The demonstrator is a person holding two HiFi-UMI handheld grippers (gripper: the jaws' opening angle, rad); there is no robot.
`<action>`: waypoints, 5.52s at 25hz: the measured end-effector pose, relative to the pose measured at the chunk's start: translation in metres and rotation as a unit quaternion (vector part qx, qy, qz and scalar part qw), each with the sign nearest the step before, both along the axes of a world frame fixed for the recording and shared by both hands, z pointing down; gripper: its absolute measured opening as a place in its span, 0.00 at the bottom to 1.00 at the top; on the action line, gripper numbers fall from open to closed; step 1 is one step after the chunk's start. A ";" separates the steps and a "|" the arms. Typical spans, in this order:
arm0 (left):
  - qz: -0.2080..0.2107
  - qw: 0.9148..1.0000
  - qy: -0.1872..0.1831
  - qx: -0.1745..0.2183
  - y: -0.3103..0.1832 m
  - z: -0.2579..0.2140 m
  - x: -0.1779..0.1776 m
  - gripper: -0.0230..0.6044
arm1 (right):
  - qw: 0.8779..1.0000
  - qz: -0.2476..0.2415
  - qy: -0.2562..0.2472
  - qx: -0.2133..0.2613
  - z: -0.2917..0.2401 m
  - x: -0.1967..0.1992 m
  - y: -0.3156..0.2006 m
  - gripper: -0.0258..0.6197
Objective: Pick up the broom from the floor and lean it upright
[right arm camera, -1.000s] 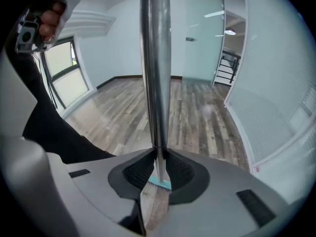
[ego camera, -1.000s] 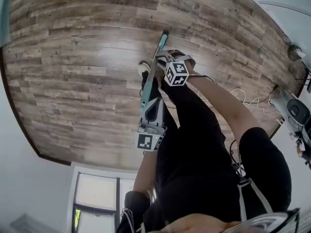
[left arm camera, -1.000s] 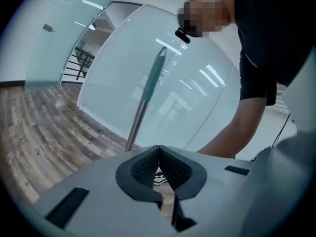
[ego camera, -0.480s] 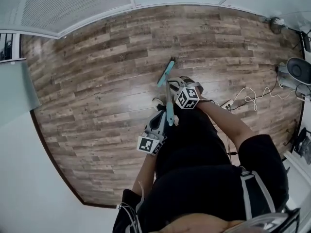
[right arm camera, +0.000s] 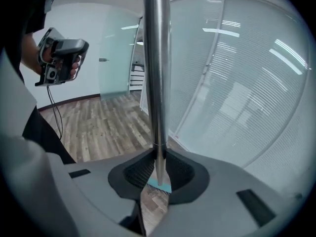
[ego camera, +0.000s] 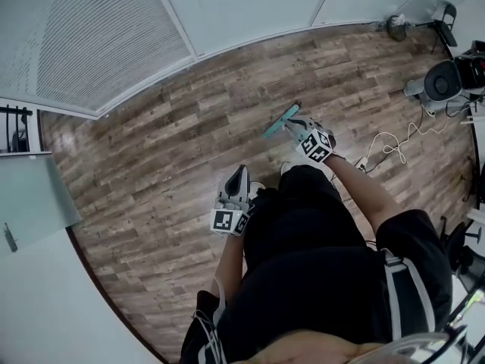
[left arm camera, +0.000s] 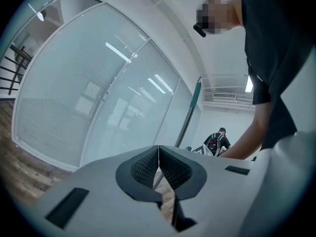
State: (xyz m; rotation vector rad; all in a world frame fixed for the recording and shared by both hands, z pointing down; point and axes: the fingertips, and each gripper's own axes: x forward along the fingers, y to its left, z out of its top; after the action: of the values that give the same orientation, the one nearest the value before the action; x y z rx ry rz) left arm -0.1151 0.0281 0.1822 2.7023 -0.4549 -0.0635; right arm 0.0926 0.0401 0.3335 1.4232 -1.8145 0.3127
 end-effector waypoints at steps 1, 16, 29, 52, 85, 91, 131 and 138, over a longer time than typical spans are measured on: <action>0.005 1.000 0.001 0.002 -0.001 -0.001 0.003 0.07 | 1.000 0.019 -0.004 0.004 -0.006 0.012 0.001 0.16; -0.017 1.000 0.002 0.003 -0.028 -0.016 0.033 0.07 | 0.968 0.220 -0.059 0.103 -0.040 0.160 -0.013 0.16; 0.018 0.999 -0.037 0.005 -0.112 -0.028 0.185 0.07 | 0.959 0.237 -0.103 0.120 -0.028 0.282 -0.074 0.16; 0.072 0.994 -0.073 0.028 -0.181 -0.037 0.435 0.07 | 0.933 0.306 -0.128 0.143 -0.030 0.513 -0.094 0.16; 0.300 0.945 0.020 0.129 -0.276 0.048 0.773 0.07 | 0.941 0.301 -0.150 0.018 0.187 0.716 -0.239 0.16; 0.274 0.955 0.008 0.112 -0.281 0.121 0.802 0.07 | 0.926 0.325 -0.191 0.000 0.307 0.747 -0.235 0.16; 0.260 0.965 -0.005 0.023 -0.314 0.212 0.775 0.07 | 0.904 0.395 -0.146 -0.075 0.446 0.935 -0.335 0.18; 0.233 0.972 0.006 0.035 -0.329 0.202 0.778 0.07 | 0.905 0.395 -0.127 -0.093 0.430 0.942 -0.339 0.20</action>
State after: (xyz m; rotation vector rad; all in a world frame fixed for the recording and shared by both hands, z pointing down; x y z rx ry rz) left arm 0.6624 -0.3014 0.3845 2.8011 0.1969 0.0353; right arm 1.0342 -0.2985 0.7638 1.9893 -1.2538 1.0924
